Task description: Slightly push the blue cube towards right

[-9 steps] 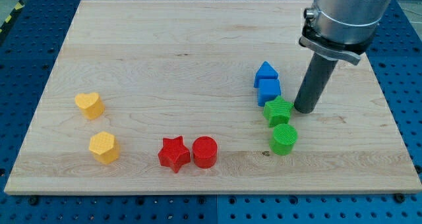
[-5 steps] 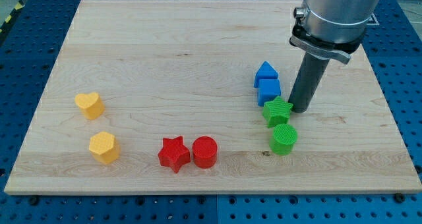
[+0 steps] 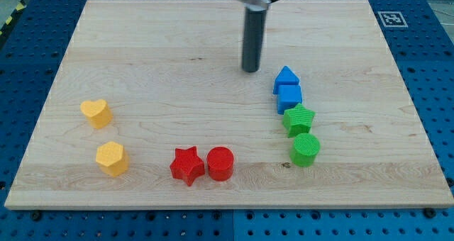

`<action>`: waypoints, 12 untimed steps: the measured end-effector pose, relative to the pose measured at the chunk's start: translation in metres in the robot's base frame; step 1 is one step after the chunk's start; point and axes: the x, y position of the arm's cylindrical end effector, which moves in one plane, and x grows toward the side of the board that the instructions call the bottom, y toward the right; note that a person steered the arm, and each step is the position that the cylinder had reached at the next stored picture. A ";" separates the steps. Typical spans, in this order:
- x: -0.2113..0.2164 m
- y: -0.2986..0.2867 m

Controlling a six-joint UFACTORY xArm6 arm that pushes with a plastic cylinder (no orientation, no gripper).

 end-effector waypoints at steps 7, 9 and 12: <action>0.078 0.026; 0.078 0.031; 0.076 0.031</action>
